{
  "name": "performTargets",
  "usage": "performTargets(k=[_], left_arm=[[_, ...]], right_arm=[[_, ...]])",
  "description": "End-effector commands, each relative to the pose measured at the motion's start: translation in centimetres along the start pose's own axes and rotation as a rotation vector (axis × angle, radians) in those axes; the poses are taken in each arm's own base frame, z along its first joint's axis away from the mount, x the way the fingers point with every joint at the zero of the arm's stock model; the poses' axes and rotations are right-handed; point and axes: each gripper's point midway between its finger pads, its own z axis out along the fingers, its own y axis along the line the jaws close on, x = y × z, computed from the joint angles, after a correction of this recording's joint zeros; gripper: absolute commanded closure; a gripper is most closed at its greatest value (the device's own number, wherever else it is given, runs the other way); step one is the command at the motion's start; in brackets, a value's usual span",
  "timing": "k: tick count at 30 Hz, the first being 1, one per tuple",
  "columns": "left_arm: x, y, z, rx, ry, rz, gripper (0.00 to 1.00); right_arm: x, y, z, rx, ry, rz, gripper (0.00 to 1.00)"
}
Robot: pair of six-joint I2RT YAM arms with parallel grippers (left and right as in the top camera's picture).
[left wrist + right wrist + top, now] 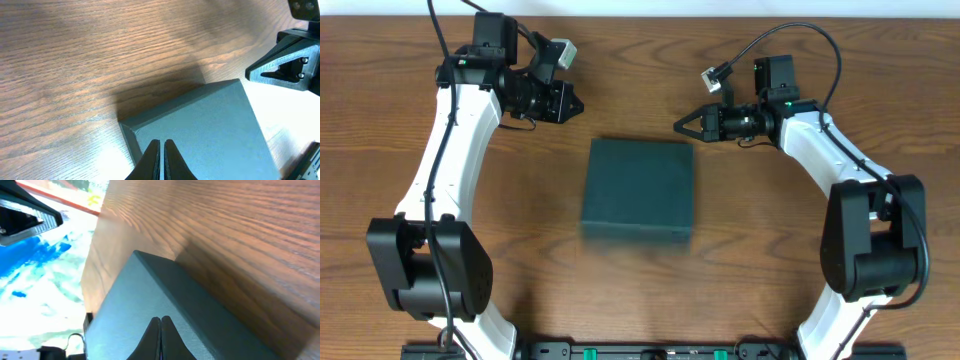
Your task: Pack container
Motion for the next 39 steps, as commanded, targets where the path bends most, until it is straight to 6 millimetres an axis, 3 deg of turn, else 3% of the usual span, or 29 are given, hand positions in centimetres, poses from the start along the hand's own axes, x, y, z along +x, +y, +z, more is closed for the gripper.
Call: performTargets(k=[1, 5, 10, 13, 17, 24, 28, 31, 34, 39], left_arm=[[-0.6, -0.1, -1.2, -0.028, -0.024, 0.037, 0.94], [0.3, 0.7, -1.2, -0.076, 0.011, 0.018, 0.94], [1.8, 0.2, -1.1, -0.064, 0.073, -0.020, 0.94], [3.3, -1.5, -0.5, -0.032, 0.141, 0.024, 0.94], [6.3, -4.3, 1.3, 0.002, 0.269, 0.129, 0.94], [11.5, -7.1, 5.2, 0.059, 0.417, 0.178, 0.94], [13.7, -8.0, 6.4, 0.077, 0.470, 0.199, 0.94], [15.8, -8.1, 7.6, 0.087, 0.510, 0.208, 0.94], [17.1, -7.7, 8.2, 0.089, 0.528, 0.204, 0.94], [17.5, -7.3, 8.8, 0.086, 0.520, 0.210, 0.94]], right_arm=[[-0.3, 0.2, -0.3, 0.032, -0.013, -0.050, 0.99], [-0.8, -0.4, -0.8, 0.074, -0.031, -0.053, 0.98], [-1.1, -1.2, -1.2, 0.123, -0.047, -0.054, 0.98], [-1.3, -1.5, -1.5, 0.137, -0.054, -0.053, 0.98], [-2.4, -1.7, -3.4, 0.180, -0.102, -0.063, 0.98], [-4.0, 0.8, -9.1, 0.348, -0.208, -0.148, 0.98], [-3.7, 3.8, -11.3, 0.386, -0.242, -0.181, 0.98], [-2.3, 6.5, -12.7, 0.386, -0.239, -0.185, 0.98], [0.1, 8.3, -12.9, 0.397, -0.176, -0.202, 0.98], [5.6, 10.4, -11.9, 0.504, -0.018, -0.209, 0.98]])
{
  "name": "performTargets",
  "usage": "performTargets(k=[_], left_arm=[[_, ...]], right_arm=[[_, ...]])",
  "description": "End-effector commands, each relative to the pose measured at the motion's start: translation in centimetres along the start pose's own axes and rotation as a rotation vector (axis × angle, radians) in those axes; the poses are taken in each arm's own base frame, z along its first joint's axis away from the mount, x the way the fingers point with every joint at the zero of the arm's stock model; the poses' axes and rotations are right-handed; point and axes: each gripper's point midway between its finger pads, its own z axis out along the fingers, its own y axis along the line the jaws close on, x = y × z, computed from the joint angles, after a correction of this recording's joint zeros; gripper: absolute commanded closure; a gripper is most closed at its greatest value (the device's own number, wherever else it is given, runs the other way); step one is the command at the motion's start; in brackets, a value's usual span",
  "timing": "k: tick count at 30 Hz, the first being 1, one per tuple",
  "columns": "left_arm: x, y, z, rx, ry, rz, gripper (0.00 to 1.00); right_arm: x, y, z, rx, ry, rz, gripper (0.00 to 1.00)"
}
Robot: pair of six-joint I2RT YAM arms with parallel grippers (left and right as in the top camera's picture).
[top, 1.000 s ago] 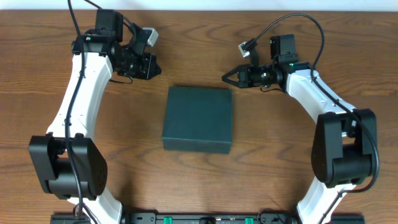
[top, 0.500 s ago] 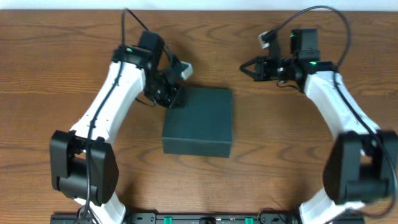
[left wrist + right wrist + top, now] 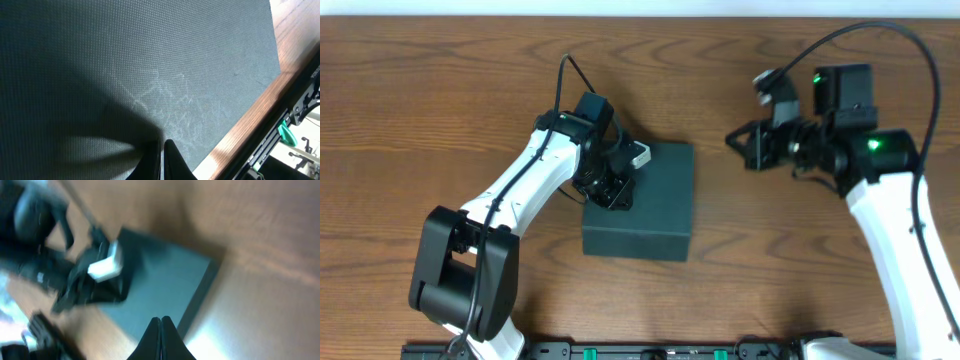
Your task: Pack container
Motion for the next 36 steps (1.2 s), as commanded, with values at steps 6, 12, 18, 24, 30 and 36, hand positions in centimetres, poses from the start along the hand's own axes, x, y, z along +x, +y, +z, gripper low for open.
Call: performTargets(k=[6, 12, 18, 24, 30, 36], left_arm=[[0.4, 0.6, 0.9, -0.020, 0.012, 0.024, 0.94], [0.3, 0.6, 0.9, -0.021, 0.008, 0.027, 0.94], [0.1, 0.7, 0.9, -0.023, 0.001, 0.031, 0.94], [0.1, 0.7, 0.9, -0.023, 0.001, 0.031, 0.94], [0.2, 0.7, 0.9, -0.022, 0.004, 0.029, 0.94], [0.3, 0.6, 0.9, -0.018, 0.008, 0.026, 0.94]], right_arm=[[7.2, 5.3, 2.3, 0.125, 0.211, -0.201, 0.98], [13.8, 6.2, 6.2, 0.177, 0.301, -0.181, 0.99], [19.2, 6.9, 9.9, 0.180, 0.209, -0.161, 0.98], [22.3, 4.0, 11.4, 0.338, 0.102, -0.043, 0.98], [21.1, 1.0, 12.4, 0.437, -0.118, 0.055, 0.98], [19.6, 1.4, 14.1, 0.420, -0.206, 0.071, 0.98]])
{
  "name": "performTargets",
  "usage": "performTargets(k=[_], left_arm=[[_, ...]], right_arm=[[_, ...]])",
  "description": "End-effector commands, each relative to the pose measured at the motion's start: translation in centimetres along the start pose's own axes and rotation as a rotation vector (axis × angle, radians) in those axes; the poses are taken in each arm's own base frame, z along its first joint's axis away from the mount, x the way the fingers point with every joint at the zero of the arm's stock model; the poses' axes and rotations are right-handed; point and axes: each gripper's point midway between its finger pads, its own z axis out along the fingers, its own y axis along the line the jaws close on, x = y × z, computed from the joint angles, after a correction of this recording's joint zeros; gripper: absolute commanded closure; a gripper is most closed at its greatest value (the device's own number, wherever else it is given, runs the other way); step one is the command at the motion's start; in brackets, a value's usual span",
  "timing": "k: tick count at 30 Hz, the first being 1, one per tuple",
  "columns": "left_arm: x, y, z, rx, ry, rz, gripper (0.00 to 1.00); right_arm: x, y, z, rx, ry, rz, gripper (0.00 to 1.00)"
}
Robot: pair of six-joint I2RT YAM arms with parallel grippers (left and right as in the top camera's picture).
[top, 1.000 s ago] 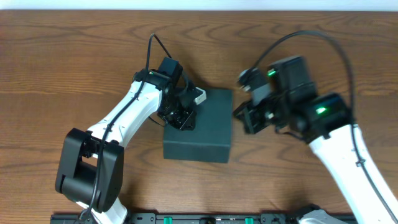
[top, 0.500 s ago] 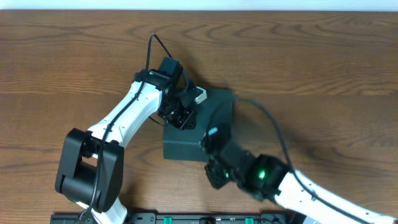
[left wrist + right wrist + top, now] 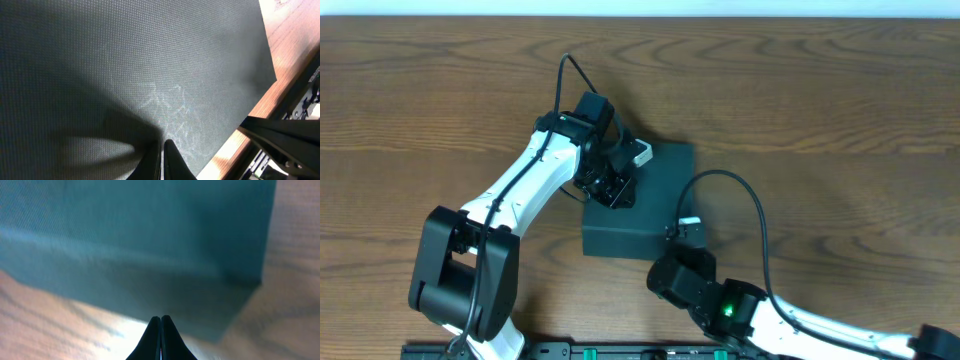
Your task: Pack container
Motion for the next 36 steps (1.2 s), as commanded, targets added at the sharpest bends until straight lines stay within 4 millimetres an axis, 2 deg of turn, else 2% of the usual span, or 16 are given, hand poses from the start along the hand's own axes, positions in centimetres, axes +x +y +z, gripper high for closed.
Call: performTargets(k=[1, 6, 13, 18, 20, 22, 25, 29, 33, 36], left_arm=[[1.0, 0.6, 0.7, -0.023, 0.037, 0.009, 0.94], [1.1, 0.5, 0.7, -0.022, 0.041, 0.006, 0.94], [1.1, 0.5, 0.7, -0.022, 0.041, 0.003, 0.94], [1.1, 0.4, 0.7, -0.017, 0.042, 0.002, 0.94], [1.1, 0.4, 0.7, -0.017, 0.042, 0.001, 0.94], [1.2, 0.4, 0.6, -0.016, 0.047, -0.002, 0.94], [1.2, 0.1, -0.1, -0.015, 0.046, -0.007, 0.94], [0.6, -0.8, -2.8, -0.035, -0.027, -0.016, 0.94], [0.3, -2.0, -7.0, -0.072, -0.149, 0.003, 0.94], [0.5, -3.3, -10.4, -0.103, -0.252, 0.015, 0.94]], right_arm=[[-0.2, -1.1, 1.0, 0.065, -0.044, 0.016, 0.98], [0.3, -1.1, 2.0, 0.078, -0.039, 0.009, 0.98], [-1.3, -2.4, 1.8, 0.150, -0.134, 0.010, 0.98], [-1.7, -2.8, 1.9, 0.160, -0.138, 0.024, 0.98], [-1.3, -2.4, 1.9, 0.142, -0.116, 0.023, 0.98], [-0.7, -1.3, 1.8, 0.082, -0.061, -0.004, 0.98], [-0.5, 0.9, 0.5, -0.047, -0.005, -0.040, 0.98], [-3.2, 2.9, -3.1, -0.187, -0.079, -0.023, 0.98], [-6.0, 3.5, -6.9, -0.281, -0.190, -0.050, 0.98], [-7.4, 3.4, -9.2, -0.330, -0.252, -0.052, 0.98]])
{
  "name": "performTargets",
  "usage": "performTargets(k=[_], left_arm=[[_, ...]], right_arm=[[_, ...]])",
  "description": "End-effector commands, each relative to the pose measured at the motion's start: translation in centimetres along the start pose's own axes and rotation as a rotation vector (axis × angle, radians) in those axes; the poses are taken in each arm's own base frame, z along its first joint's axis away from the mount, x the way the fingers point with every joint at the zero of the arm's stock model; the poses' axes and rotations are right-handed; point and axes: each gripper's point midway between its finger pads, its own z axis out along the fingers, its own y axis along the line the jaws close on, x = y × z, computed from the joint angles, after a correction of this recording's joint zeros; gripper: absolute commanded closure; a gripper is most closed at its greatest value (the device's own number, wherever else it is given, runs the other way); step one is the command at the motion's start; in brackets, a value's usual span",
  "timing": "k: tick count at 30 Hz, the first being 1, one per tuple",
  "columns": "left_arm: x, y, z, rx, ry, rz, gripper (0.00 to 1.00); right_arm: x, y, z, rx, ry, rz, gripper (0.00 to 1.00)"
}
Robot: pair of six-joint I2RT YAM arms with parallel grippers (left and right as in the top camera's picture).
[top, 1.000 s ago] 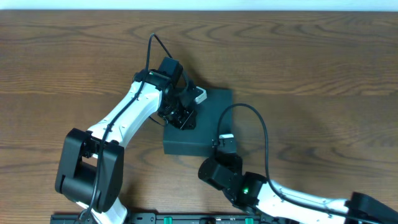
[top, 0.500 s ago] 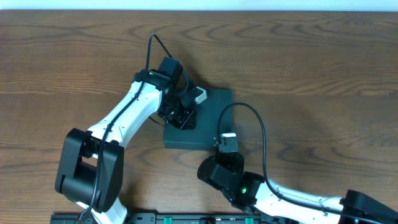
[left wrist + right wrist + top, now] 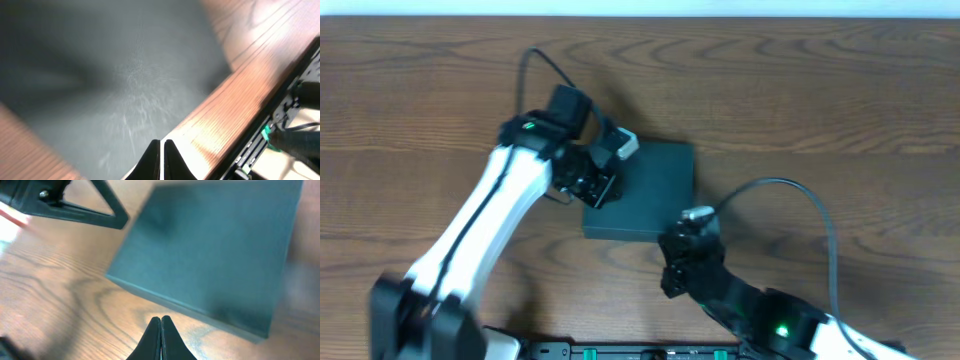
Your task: Pack container
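Observation:
A closed dark green box [image 3: 650, 190] sits mid-table, and its lid fills much of the left wrist view [image 3: 100, 60] and the right wrist view [image 3: 215, 255]. My left gripper [image 3: 603, 188] is shut and empty at the box's left side; its tips [image 3: 161, 159] hang over the box's edge, where wood begins. My right gripper [image 3: 672, 245] is shut and empty, just off the box's front right corner. Its tips [image 3: 161, 337] are over bare wood short of the box. The left gripper's black fingers [image 3: 75, 205] show beyond the box.
The wooden table [image 3: 820, 110] stretches around the box on all sides. A black rail with green clips [image 3: 620, 350] runs along the table's front edge, also seen as the rail [image 3: 280, 135] in the left wrist view.
My left gripper, then shut with its tips on the lid, is now at the box's left edge. My right gripper, then close against the front wall, now stands farther back and higher.
Both grippers were shut and apart from the box, at the back left and back right. Then the left one rested on the lid while the right stayed off to the right. Later the right reached the front wall. Now both sit at the box's edges.

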Motion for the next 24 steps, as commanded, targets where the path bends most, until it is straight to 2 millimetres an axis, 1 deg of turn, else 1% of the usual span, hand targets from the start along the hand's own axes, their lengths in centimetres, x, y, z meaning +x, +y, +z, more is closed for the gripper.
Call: performTargets(k=[1, 2, 6, 8, 10, 14, 15, 16, 18, 19, 20, 21, 22, 24], left_arm=[[-0.4, -1.1, -4.0, -0.043, -0.116, 0.007, 0.94], [-0.3, -1.9, -5.3, -0.045, -0.152, 0.023, 0.94], [0.7, -4.6, -8.9, -0.060, -0.254, 0.079, 0.94], [1.9, -6.4, -11.2, -0.076, -0.317, 0.116, 0.94], [2.9, -7.6, -12.8, -0.089, -0.364, 0.145, 0.94], [4.7, -9.5, -15.1, -0.114, -0.448, 0.197, 0.94], [5.2, -10.1, -15.7, -0.120, -0.473, 0.213, 0.94], [5.7, -10.5, -16.2, -0.126, -0.493, 0.226, 0.94], [6.3, -11.1, -16.8, -0.133, -0.521, 0.243, 0.94], [6.5, -11.4, -17.1, -0.136, -0.535, 0.252, 0.77], [6.7, -11.5, -17.3, -0.137, -0.543, 0.256, 0.48], [6.9, -11.6, -17.4, -0.136, -0.549, 0.251, 0.17], [7.0, -11.7, -17.5, -0.134, -0.554, 0.243, 0.05], [7.1, -11.7, -17.4, -0.129, -0.552, 0.224, 0.05]], right_arm=[[-1.5, 0.3, -1.7, -0.039, -0.053, -0.047, 0.98], [-2.0, 0.3, -2.4, -0.053, -0.069, -0.047, 0.98], [-3.0, 0.3, -4.4, -0.086, -0.108, -0.032, 0.99], [-3.4, 0.4, -5.7, -0.108, -0.119, -0.038, 0.98], [-3.9, 0.5, -6.6, -0.126, -0.132, -0.063, 0.98], [-5.1, 0.9, -8.0, -0.146, -0.171, -0.112, 0.98], [-5.6, 1.1, -8.4, -0.156, -0.187, -0.115, 0.94], [-5.9, 1.3, -8.7, -0.161, -0.195, -0.112, 0.83], [-6.4, 1.5, -8.9, -0.170, -0.209, -0.105, 0.52], [-6.5, 1.7, -9.0, -0.176, -0.215, -0.101, 0.33], [-6.6, 1.7, -9.0, -0.178, -0.218, -0.100, 0.10], [-6.6, 1.7, -9.0, -0.178, -0.219, -0.100, 0.01], [-6.6, 1.7, -9.0, -0.178, -0.218, -0.100, 0.01], [-6.4, 1.7, -8.9, -0.174, -0.211, -0.103, 0.01]])
